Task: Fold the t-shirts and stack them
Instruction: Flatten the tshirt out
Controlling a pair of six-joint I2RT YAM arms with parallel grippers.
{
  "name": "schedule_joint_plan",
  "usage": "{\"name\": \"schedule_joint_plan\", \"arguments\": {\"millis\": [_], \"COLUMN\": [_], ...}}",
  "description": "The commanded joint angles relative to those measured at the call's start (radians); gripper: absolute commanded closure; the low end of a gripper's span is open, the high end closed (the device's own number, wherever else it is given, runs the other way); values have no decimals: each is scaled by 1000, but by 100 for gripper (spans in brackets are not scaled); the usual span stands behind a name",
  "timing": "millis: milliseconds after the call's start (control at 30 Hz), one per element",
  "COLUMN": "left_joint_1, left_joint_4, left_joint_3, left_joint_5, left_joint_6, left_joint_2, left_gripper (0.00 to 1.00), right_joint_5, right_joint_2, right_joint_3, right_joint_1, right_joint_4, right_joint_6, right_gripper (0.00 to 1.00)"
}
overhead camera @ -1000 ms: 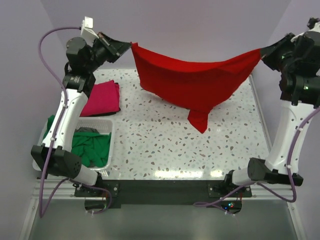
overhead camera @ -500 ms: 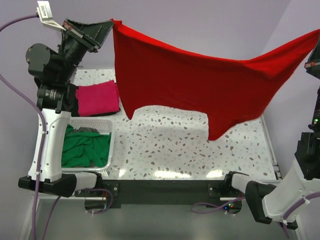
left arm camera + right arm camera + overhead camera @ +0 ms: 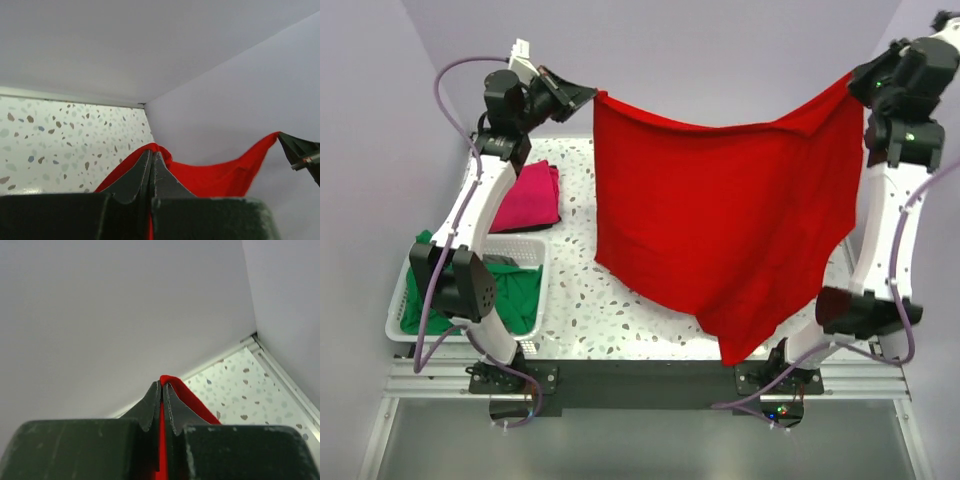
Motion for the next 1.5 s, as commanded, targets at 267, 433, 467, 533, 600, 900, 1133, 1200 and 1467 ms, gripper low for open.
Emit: {"name": "schedule_joint_plan", "arguments": {"millis": [267, 433, 467, 533, 600, 900, 1133, 1200, 1467], "left_joint_1": [0, 0, 0, 0, 0, 0, 3, 3, 5], "left_joint_4": [85, 140, 156, 161, 159, 73, 30, 41, 35], "left_joint_3": [113, 8, -11, -45, -63, -39, -103, -129, 30], "left_joint_5": [33, -12, -21, -55, -84, -115, -121, -113, -84], "left_joint_6": [31, 24, 21, 25, 30, 50, 64, 82, 131], "left_joint_2": [-64, -211, -236, -306, -349, -422, -281, -190, 278], "left_gripper": [100, 100, 100, 100, 100, 100, 100, 100, 75], "right_joint_5": [24, 69, 76, 97, 108, 110, 62, 54, 34], "right_joint_2": [-18, -115, -147, -176, -213, -235, -109, -22, 308], "right_joint_3": [155, 144, 143, 143, 147, 191, 69, 49, 144], "right_joint_1": [-5, -5, -7, -5, -5, -5, -5, -5, 10], "right_joint_4": [85, 141, 154, 177, 192, 246, 204, 177, -1], "right_joint_6": [5, -43, -53, -78, -101, -129, -87, -84, -44], "right_gripper": [100, 100, 100, 100, 100, 100, 100, 100, 93]}}
